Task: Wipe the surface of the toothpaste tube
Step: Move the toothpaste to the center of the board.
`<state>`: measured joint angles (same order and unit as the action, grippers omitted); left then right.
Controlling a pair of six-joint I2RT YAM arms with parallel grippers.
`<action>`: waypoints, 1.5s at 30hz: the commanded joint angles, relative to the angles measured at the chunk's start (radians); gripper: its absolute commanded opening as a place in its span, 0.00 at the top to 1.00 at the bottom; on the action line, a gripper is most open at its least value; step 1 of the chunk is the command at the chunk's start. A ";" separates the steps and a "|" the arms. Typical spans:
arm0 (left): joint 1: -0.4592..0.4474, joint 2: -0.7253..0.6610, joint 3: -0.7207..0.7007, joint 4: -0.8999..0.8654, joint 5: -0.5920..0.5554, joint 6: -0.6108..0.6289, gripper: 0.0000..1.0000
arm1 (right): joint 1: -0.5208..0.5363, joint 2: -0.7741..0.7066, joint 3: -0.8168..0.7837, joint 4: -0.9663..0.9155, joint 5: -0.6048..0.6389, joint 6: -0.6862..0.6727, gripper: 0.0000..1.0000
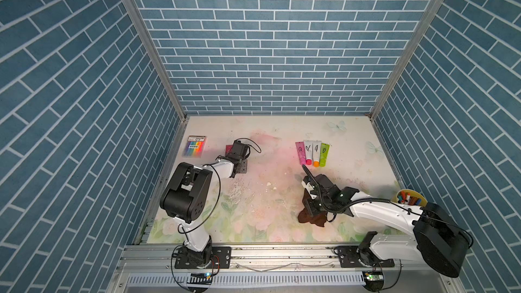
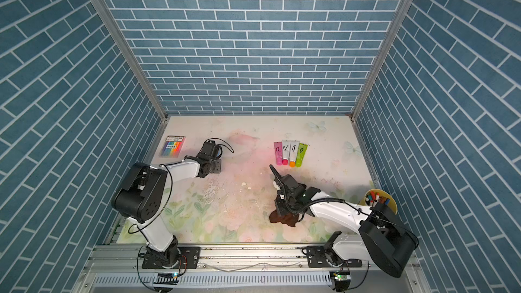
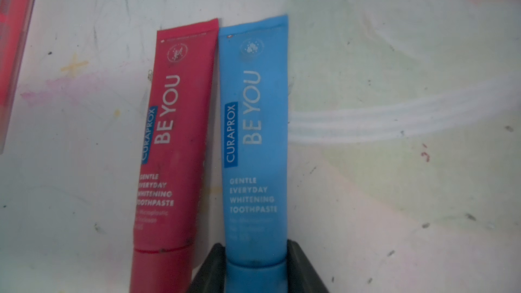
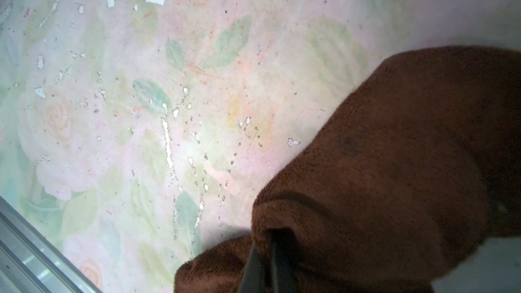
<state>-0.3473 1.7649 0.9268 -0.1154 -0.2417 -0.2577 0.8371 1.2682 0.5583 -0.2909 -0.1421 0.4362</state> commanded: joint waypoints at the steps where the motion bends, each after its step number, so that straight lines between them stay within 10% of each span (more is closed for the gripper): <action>1: 0.008 -0.032 -0.009 -0.054 -0.007 -0.022 0.49 | 0.007 0.005 0.017 0.002 0.017 -0.039 1.00; 15: -0.107 -0.346 -0.036 -0.110 0.026 -0.144 0.00 | 0.007 -0.119 -0.011 -0.031 0.137 -0.014 1.00; 20: -0.199 -0.377 0.030 -0.063 0.059 -0.196 0.00 | 0.005 -0.252 -0.036 -0.091 0.307 0.034 1.00; 29: -0.350 -0.134 0.140 0.210 0.080 -0.311 0.00 | -0.017 -0.527 -0.089 -0.187 0.464 0.087 1.00; 45: -0.501 0.486 0.817 -0.045 0.013 -0.310 0.23 | -0.057 -0.482 -0.085 -0.171 0.422 0.087 1.00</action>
<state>-0.8555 2.2219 1.6699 -0.0750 -0.2073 -0.5716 0.7883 0.7826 0.4736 -0.4496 0.2718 0.4934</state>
